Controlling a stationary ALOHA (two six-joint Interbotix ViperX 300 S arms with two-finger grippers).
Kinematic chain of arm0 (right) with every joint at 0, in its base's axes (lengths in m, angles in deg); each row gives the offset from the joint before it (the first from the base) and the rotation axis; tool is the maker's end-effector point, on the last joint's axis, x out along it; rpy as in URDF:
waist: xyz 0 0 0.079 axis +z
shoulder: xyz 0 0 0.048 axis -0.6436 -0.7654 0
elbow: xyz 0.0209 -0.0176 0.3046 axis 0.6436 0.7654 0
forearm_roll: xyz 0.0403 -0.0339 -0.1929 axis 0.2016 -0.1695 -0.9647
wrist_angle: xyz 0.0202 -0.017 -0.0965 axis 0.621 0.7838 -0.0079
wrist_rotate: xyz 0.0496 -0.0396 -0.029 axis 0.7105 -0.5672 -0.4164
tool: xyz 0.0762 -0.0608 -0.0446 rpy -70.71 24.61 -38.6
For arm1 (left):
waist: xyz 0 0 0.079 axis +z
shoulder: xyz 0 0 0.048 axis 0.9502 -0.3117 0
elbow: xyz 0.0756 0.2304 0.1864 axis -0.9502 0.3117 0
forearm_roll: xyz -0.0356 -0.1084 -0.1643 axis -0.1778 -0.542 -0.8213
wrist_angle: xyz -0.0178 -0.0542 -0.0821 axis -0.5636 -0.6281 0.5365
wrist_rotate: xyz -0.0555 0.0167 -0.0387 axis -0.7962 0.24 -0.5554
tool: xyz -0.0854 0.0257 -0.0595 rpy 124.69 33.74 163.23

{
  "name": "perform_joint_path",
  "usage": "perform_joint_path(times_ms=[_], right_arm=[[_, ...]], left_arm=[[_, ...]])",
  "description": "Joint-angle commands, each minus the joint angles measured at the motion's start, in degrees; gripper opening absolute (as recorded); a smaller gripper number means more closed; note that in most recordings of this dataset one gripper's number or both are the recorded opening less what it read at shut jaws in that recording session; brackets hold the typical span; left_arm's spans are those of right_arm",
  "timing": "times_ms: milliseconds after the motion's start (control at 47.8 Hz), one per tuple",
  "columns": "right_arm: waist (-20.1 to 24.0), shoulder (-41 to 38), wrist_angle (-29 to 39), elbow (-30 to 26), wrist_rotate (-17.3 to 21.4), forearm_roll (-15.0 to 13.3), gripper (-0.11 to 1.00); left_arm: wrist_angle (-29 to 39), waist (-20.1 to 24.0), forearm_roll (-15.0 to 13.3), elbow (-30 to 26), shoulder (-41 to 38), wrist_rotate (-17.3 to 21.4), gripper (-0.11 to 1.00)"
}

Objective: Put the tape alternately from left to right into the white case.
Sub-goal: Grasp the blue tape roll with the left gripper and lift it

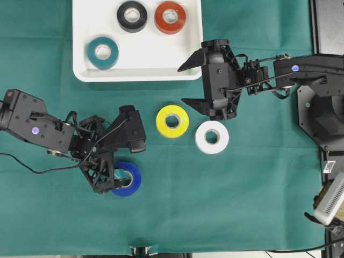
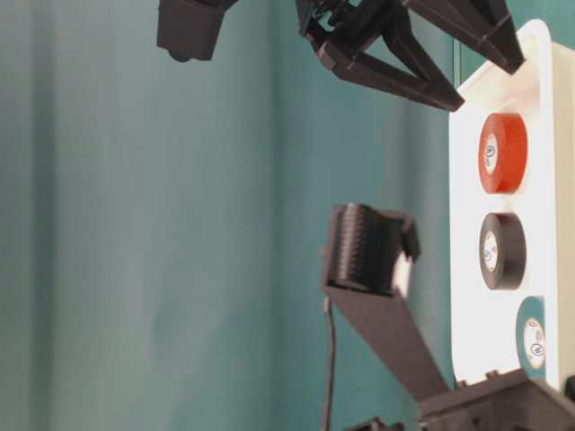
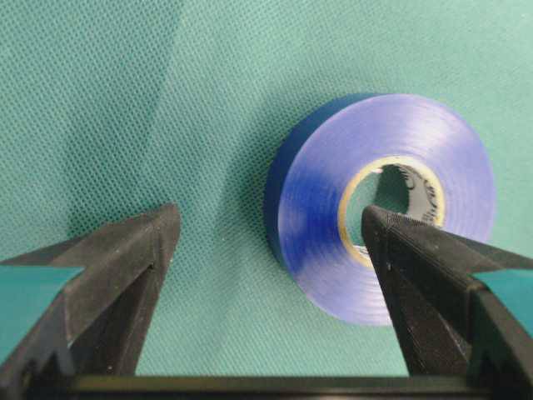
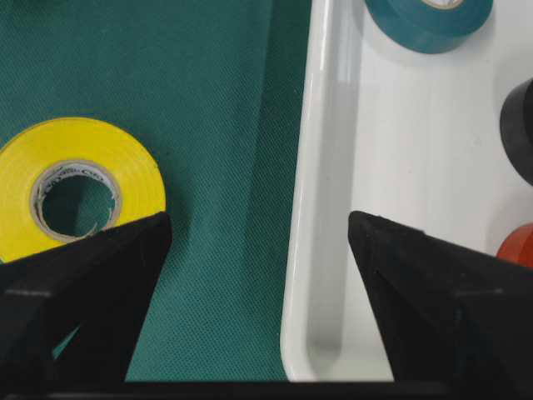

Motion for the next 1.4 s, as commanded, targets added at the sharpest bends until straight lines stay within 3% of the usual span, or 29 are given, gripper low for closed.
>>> perform_joint_path(times_ms=[0,565,669,857,1380], right_arm=[[0.18,0.44,-0.18,-0.53,0.0,0.09,0.78],[0.09,0.44,-0.18,-0.53,0.0,0.09,0.78],[0.18,0.44,-0.18,-0.53,0.09,0.09,0.78],[0.18,0.44,-0.18,-0.53,0.09,0.09,0.78],[0.18,0.44,-0.09,-0.53,0.09,0.09,0.78]], left_arm=[[-0.18,-0.26,0.09,-1.32,0.44,0.0,0.96],[-0.09,-0.35,0.09,-2.29,-0.97,0.35,0.94],[0.35,-0.35,0.09,-2.29,-0.88,0.44,0.8],[1.58,-0.35,0.09,-2.2,-0.62,0.7,0.28],[1.58,-0.35,0.18,-1.93,2.64,0.88,0.27]])
